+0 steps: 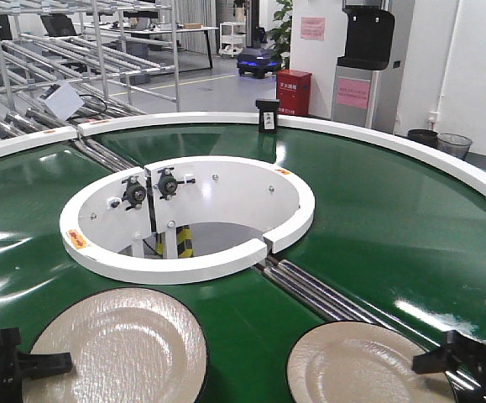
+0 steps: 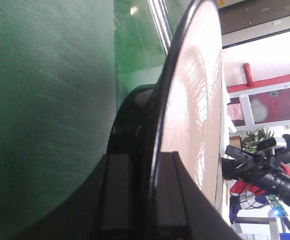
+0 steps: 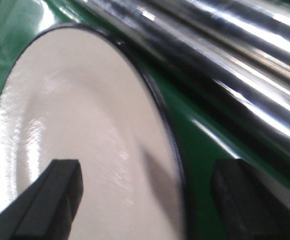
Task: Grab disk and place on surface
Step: 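Close each gripper on a plate rim and lift both plates upright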
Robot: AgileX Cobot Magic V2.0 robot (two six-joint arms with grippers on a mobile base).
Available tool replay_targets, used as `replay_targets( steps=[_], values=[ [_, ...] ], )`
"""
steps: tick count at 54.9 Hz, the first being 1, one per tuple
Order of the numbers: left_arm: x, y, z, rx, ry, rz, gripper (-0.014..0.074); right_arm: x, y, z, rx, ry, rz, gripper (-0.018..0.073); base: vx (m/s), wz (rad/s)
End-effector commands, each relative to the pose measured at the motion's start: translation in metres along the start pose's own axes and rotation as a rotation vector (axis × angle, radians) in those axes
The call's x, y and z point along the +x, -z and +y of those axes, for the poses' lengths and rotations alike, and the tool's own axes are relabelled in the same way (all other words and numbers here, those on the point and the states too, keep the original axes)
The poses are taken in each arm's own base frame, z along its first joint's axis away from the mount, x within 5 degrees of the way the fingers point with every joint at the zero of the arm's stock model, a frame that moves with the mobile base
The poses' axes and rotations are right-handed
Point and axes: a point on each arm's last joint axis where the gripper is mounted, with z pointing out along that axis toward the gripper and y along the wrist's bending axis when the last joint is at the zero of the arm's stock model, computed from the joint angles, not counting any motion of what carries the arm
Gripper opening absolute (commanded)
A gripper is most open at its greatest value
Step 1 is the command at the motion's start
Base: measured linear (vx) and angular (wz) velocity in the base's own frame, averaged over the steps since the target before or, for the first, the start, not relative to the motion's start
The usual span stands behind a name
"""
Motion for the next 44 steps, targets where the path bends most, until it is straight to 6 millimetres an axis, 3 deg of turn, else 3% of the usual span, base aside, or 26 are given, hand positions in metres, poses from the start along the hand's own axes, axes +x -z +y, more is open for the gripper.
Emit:
replay_targets(
  steps=[1,4,8,13,15,29,44],
  values=[
    [-0.012,0.008,-0.037,0.211,-0.013,-0.085,-0.0007,-0.005,-0.002,0.025,-0.084,0.033,-0.033,0.0533,0.00,0.00],
    [-0.012,0.008,-0.037,0.211,-0.013,-0.085,-0.0007,-0.002,-0.010,0.030,-0.098,0.033,-0.026,0.0483,0.00,0.00],
    [-0.012,0.008,-0.037,0.210,-0.013,-0.085,-0.0007,0.001,-0.017,0.038,-0.120,0.040,-0.018,0.0335,0.00,0.00],
    [-0.012,0.008,-0.037,0.210,-0.014,-0.083,-0.0007,0.002,-0.019,0.046,-0.149,0.052,-0.016,0.0055,0.00,0.00],
    [-0.012,0.008,-0.037,0.209,-0.014,-0.082,-0.0007,0.002,-0.017,0.048,-0.170,0.058,-0.016,-0.0017,0.00,0.00],
    [-0.011,0.011,-0.045,0.215,-0.037,-0.084,-0.0004,0.001,0.013,0.078,-0.316,0.094,-0.059,-0.0011,0.00,0.00],
    [-0.004,0.037,-0.099,0.269,-0.145,-0.126,-0.0001,0.012,0.083,0.132,-0.414,0.192,-0.205,-0.0009,0.00,0.00]
  ],
)
